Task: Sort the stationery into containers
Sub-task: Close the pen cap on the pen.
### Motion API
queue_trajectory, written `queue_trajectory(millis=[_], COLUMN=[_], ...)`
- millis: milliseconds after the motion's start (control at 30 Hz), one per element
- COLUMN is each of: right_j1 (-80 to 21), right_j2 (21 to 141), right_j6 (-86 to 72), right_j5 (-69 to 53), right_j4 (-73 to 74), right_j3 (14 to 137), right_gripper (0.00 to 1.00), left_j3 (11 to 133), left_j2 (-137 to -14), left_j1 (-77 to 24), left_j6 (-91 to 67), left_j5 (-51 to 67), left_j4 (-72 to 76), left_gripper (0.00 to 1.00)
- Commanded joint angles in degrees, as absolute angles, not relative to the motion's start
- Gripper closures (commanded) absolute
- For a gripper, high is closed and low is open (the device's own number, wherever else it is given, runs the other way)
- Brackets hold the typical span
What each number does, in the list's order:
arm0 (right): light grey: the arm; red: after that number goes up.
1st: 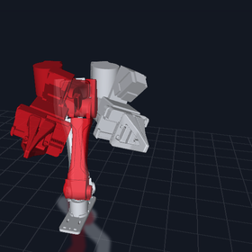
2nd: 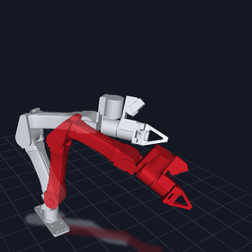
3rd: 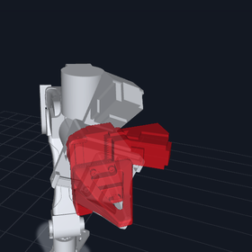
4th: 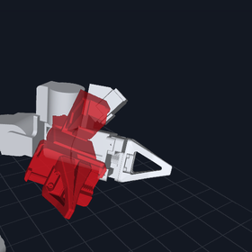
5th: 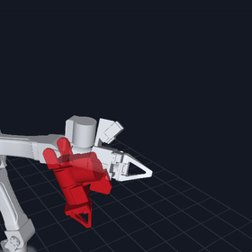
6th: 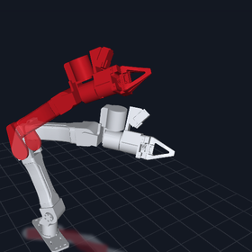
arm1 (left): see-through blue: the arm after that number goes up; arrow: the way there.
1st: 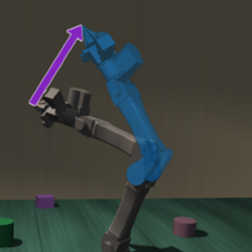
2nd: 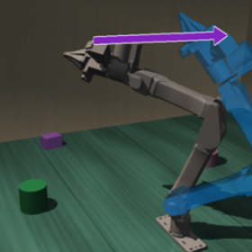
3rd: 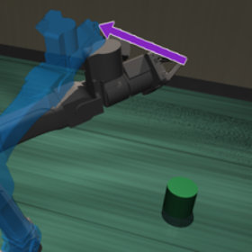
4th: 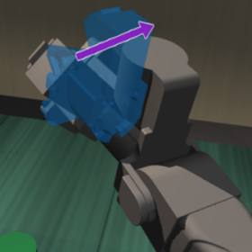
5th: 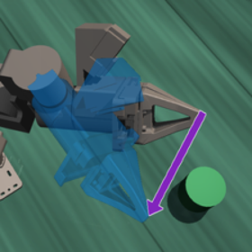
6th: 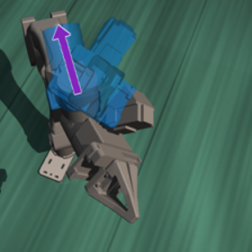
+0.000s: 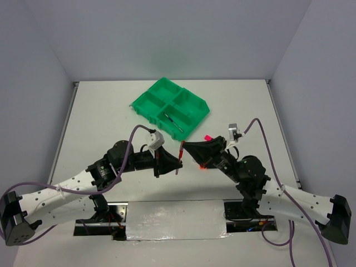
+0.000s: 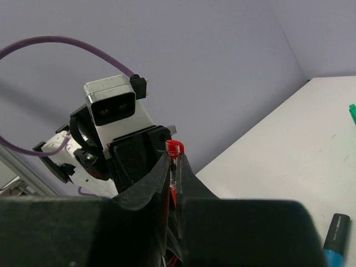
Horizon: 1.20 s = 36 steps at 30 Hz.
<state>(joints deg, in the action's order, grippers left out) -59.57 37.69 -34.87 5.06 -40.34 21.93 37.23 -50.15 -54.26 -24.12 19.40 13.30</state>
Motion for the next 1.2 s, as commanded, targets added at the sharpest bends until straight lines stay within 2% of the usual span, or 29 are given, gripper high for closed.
queue_trajectory(millis=[0,100,267,300,567,800,1033,1167], right_j1=[-59.9,-59.9,-59.8,-59.8,-59.8,-59.9,-59.8,-59.8], right_j2=[36.6,35.5,34.7,34.8,36.0,35.4,38.5,42.4], right_j6=[-33.8,-32.8,-31.4,-31.2,-30.5,-27.3,-23.5,-22.2], right_j5=[1.3,2.1,2.5,2.4,0.4,2.7,4.2,1.2], right_j4=[-38.1,-35.7,-33.7,-33.5,-33.4,-29.3,-25.1,-22.3], right_j3=[22.0,24.0,26.3,26.5,28.4,30.8,35.9,40.4], right_gripper=[0.89,0.84,0.81,0.75,0.74,0.27,0.25,0.28], left_j3=[40.4,39.1,37.9,37.9,37.9,37.4,37.3,37.3], left_j2=[-49.8,-49.7,-49.7,-49.7,-48.9,-48.3,-48.8,-48.9], left_j1=[-53.8,-53.8,-53.9,-53.8,-53.8,-54.0,-54.0,-54.0], left_j6=[-20.9,-21.3,-21.9,-21.9,-21.1,-20.7,-21.3,-21.3], left_j5=[18.1,19.2,18.0,18.0,18.1,18.8,20.2,20.6], left_j4=[19.7,21.2,20.8,20.7,20.4,20.7,21.4,20.7], left_gripper=[1.0,1.0,1.0,1.0,1.0,1.0,1.0,1.0])
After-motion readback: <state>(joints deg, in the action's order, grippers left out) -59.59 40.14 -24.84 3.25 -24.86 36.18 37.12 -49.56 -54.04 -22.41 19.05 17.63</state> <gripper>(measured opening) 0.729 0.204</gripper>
